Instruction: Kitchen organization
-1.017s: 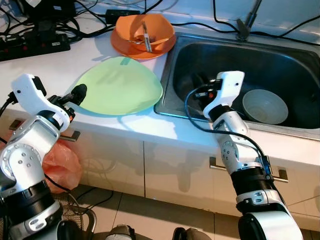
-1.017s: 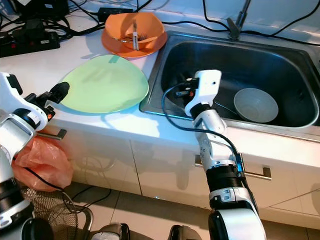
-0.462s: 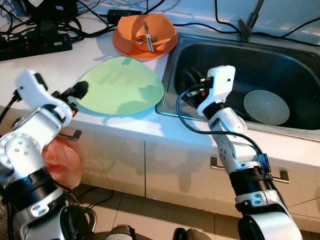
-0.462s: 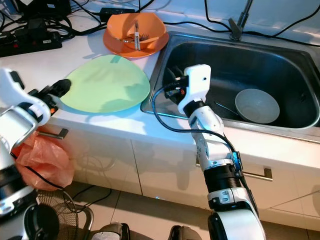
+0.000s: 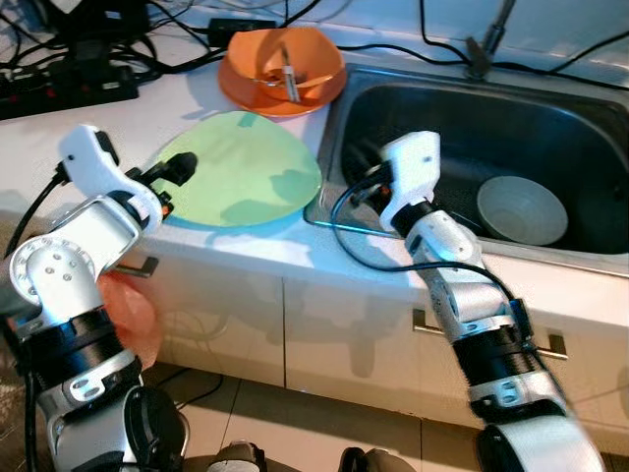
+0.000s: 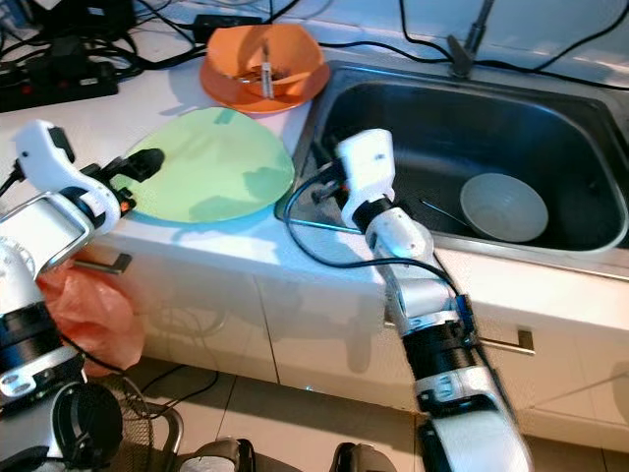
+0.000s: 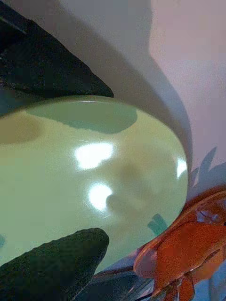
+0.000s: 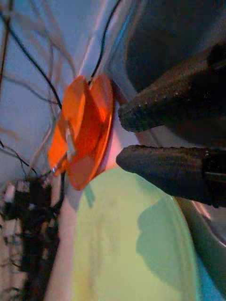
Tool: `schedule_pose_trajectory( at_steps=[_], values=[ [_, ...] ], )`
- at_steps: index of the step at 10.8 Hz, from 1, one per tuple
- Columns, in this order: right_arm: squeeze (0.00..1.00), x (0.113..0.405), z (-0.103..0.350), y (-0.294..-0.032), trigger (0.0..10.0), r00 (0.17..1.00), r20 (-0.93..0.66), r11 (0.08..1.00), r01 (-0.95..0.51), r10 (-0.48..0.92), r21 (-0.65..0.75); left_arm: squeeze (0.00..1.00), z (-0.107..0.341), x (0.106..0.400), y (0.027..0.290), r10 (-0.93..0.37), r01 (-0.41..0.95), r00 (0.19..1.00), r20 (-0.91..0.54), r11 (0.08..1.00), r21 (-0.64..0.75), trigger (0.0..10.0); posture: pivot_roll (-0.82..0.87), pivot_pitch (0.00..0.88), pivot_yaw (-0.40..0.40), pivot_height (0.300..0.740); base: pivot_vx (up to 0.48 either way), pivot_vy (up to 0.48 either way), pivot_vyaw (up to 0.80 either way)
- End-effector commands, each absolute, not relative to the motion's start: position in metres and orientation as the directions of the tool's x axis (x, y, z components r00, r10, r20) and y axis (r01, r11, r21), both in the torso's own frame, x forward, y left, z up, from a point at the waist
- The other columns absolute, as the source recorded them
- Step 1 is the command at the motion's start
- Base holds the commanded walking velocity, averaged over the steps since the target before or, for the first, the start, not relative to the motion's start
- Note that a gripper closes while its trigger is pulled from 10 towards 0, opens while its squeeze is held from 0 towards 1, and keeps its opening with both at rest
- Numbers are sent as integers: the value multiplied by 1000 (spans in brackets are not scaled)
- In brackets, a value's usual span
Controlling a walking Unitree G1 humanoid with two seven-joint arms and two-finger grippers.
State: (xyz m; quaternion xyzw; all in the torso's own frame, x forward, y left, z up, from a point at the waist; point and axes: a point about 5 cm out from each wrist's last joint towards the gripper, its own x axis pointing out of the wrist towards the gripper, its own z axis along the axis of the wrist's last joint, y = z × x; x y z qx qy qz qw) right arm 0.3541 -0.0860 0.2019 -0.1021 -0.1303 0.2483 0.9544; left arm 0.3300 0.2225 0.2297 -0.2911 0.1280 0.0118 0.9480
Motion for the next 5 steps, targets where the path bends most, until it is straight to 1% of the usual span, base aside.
schedule_pose_trajectory(
  at_steps=[1, 2, 3, 5],
  values=[
    [0, 354, 208, -80, 10000, 834, 187, 832, -442, 519, -334, 0, 231, 333, 215, -72, -84, 962, -263, 839, -537, 10000, 89, 149, -27, 740, 0, 0, 0],
    [0, 353, 207, -78, 10000, 832, 174, 817, -439, 527, -374, 0, 232, 334, 214, -77, -80, 962, -264, 840, -537, 10000, 89, 149, -27, 740, 0, 0, 0],
    [0, 354, 207, -72, 10000, 833, 139, 751, -394, 535, -530, 0, 233, 335, 213, -81, -75, 962, -260, 840, -537, 10000, 87, 151, -27, 740, 0, 0, 0],
    [0, 351, 206, -61, 10000, 819, 111, 690, -391, 563, -609, 0, 236, 336, 213, -82, -70, 963, -255, 841, -537, 10000, 90, 150, -28, 740, 0, 0, 0]
  ],
)
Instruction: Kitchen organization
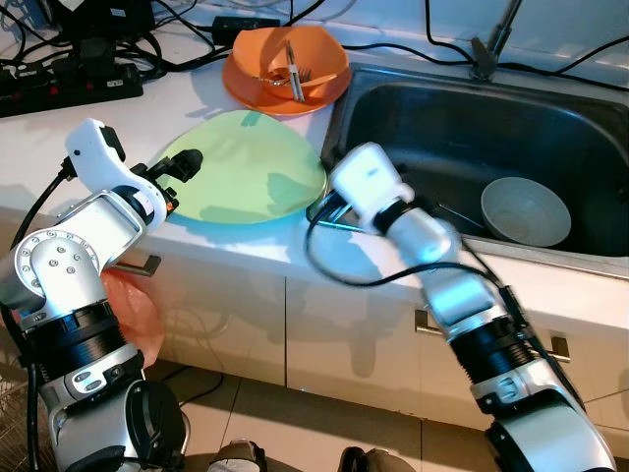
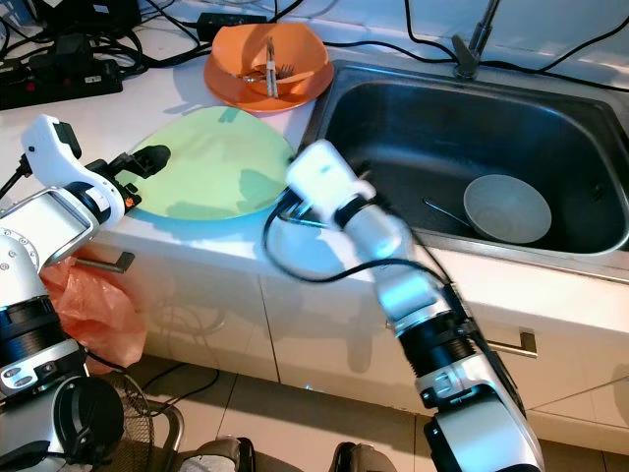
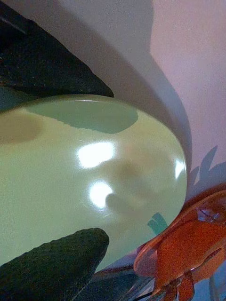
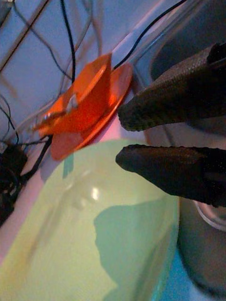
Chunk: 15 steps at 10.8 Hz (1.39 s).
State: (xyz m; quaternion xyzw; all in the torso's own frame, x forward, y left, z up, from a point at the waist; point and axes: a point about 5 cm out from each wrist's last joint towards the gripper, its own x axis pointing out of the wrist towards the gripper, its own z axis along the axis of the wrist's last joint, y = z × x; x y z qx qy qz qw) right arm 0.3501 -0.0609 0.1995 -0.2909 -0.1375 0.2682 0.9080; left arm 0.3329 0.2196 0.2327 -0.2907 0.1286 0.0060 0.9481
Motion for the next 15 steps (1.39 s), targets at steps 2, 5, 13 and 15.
schedule_pose_trajectory(
  at_steps=[2, 5, 13, 15],
  values=[
    [0, 348, 204, -55, 10000, 807, 86, 650, -403, 585, -644, 0, 239, 336, 211, -87, -58, 966, -245, 848, -528, 10000, 93, 149, -28, 740, 0, 0, 0],
    [0, 346, 204, -49, 10000, 790, 69, 604, -405, 609, -687, 0, 240, 338, 202, -125, -19, 962, -245, 857, -514, 10000, 96, 141, -29, 740, 0, 0, 0],
    [0, 345, 201, -45, 10000, 778, 61, 603, -431, 625, -671, 0, 219, 333, 156, -346, 105, 898, -271, 767, -633, 2431, 85, 122, -22, 740, 0, 0, 0],
    [0, 346, 200, -45, 10000, 778, 60, 605, -435, 625, -667, 0, 218, 330, 153, -367, 122, 894, -257, 751, -649, 0, 85, 120, -22, 740, 0, 0, 0]
  ],
)
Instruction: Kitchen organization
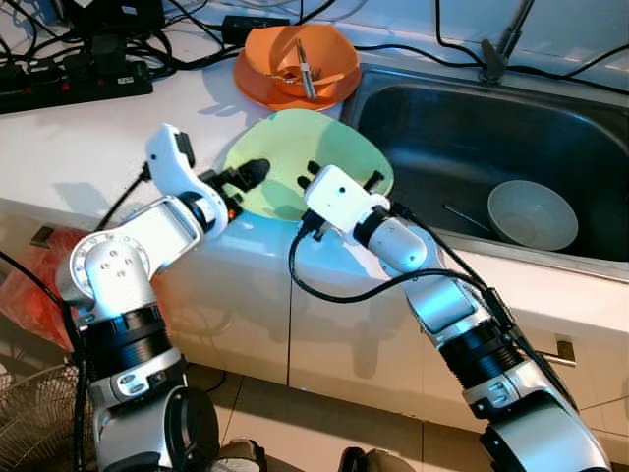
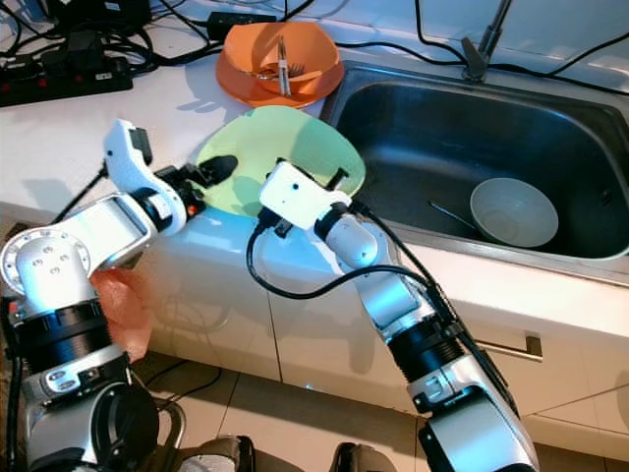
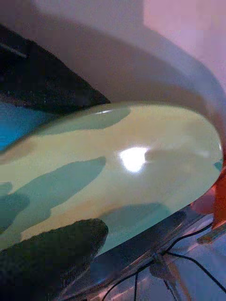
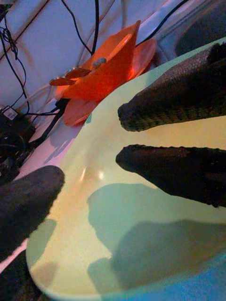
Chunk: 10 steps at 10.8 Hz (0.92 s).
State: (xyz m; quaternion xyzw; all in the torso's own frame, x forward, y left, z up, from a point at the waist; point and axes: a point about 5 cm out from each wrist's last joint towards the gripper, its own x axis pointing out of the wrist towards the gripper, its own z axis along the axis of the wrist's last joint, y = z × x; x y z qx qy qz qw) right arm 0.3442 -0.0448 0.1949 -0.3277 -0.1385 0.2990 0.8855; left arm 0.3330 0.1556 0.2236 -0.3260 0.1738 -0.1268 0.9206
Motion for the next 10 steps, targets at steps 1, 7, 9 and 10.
schedule_pose_trajectory(
  at_steps=[1, 7, 9, 10],
  values=[
    [0, 346, 200, -45, 10000, 778, 60, 606, -435, 625, -666, 0, 219, 330, 152, -371, 125, 893, -254, 748, -651, 0, 85, 120, -22, 740, 0, 0, 0],
    [0, 353, 209, -57, 10000, 825, 102, 678, -378, 556, -631, 0, 216, 327, 144, -390, 137, 886, -250, 736, -663, 0, 82, 126, -26, 740, 0, 0, 0],
    [0, 358, 213, -65, 10000, 853, 126, 722, -340, 506, -602, 0, 214, 327, 144, -385, 129, 888, -250, 732, -669, 0, 87, 127, -30, 740, 0, 0, 0],
    [0, 365, 218, -77, 10000, 897, 155, 779, -262, 414, -570, 0, 211, 326, 144, -381, 123, 889, -252, 730, -672, 0, 89, 127, -30, 740, 0, 0, 0]
  ],
)
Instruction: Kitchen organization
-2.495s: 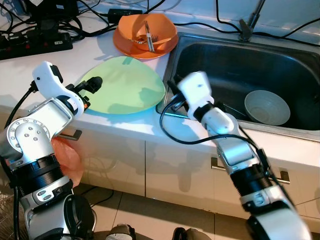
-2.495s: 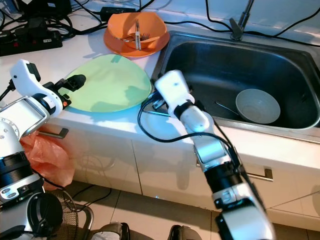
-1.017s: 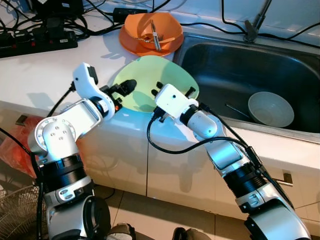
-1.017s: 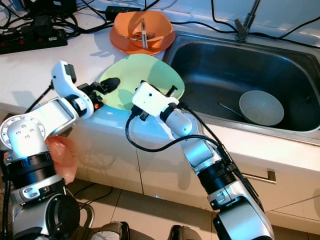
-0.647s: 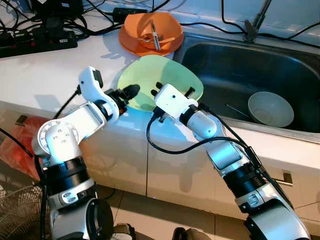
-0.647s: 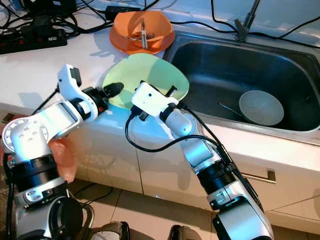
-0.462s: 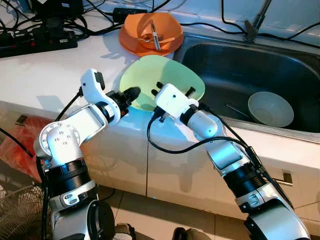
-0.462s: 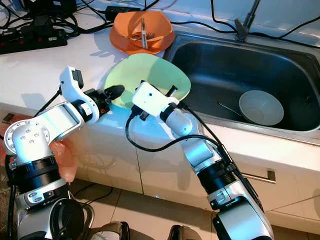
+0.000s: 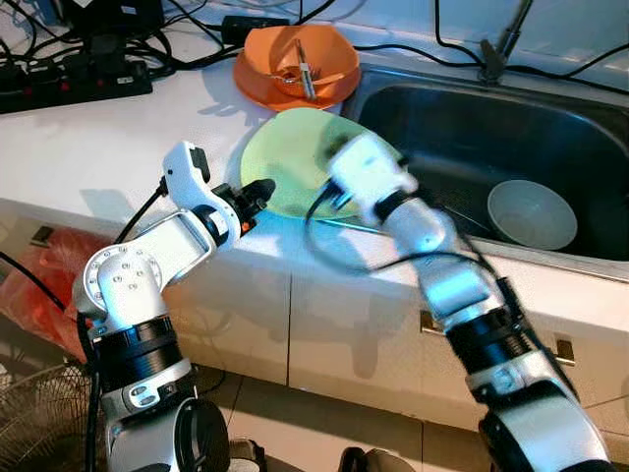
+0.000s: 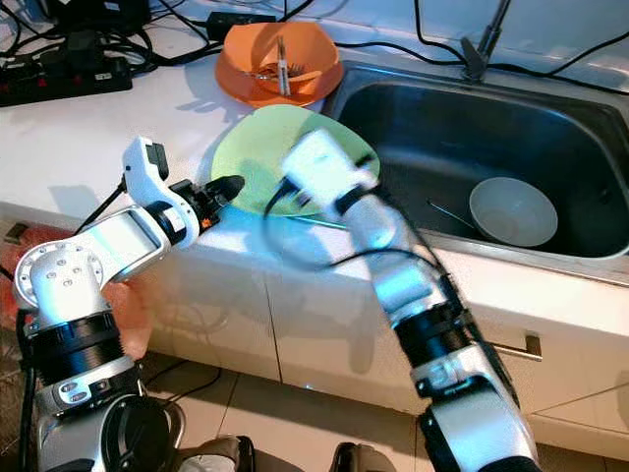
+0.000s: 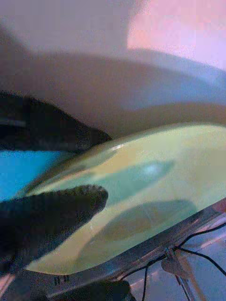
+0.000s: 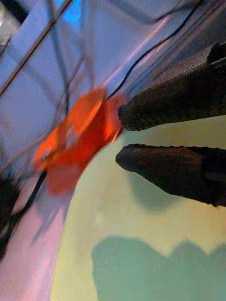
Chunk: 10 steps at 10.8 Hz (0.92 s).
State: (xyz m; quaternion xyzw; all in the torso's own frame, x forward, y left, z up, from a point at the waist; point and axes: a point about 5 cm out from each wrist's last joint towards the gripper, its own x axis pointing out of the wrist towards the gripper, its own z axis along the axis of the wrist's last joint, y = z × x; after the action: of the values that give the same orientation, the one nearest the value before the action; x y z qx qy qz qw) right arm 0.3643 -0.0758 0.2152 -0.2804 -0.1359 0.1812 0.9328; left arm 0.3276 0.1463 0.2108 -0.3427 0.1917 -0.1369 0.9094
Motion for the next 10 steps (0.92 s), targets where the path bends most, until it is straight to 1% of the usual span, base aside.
schedule_pose_trajectory(
  at_steps=[1, 2, 5, 8, 9, 10],
  values=[
    [0, 367, 220, -81, 10000, 912, 165, 799, -229, 377, -556, 0, 211, 326, 144, -381, 121, 890, -252, 730, -673, 0, 89, 127, -30, 740, 0, 0, 0],
    [0, 372, 227, -96, 10000, 939, 204, 848, -139, 277, -511, 0, 210, 326, 144, -381, 121, 890, -251, 728, -675, 0, 86, 126, -30, 740, 0, 0, 0],
    [0, 377, 235, -114, 10000, 956, 250, 898, -30, 155, -439, 0, 208, 326, 142, -384, 121, 888, -253, 725, -678, 0, 83, 124, -28, 740, 0, 0, 0],
    [0, 381, 244, -150, 10000, 953, 295, 934, 170, -74, -314, 0, 207, 325, 137, -397, 132, 882, -254, 725, -676, 0, 83, 124, -27, 740, 0, 0, 0],
    [0, 381, 244, -164, 10000, 946, 289, 934, 229, -148, -273, 0, 206, 324, 131, -418, 147, 871, -257, 721, -677, 10000, 83, 124, -27, 740, 0, 0, 0],
    [0, 381, 242, -171, 10000, 945, 274, 930, 252, -177, -269, 0, 202, 323, 127, -432, 148, 861, -267, 716, -682, 10000, 80, 122, -25, 740, 0, 0, 0]
  ],
)
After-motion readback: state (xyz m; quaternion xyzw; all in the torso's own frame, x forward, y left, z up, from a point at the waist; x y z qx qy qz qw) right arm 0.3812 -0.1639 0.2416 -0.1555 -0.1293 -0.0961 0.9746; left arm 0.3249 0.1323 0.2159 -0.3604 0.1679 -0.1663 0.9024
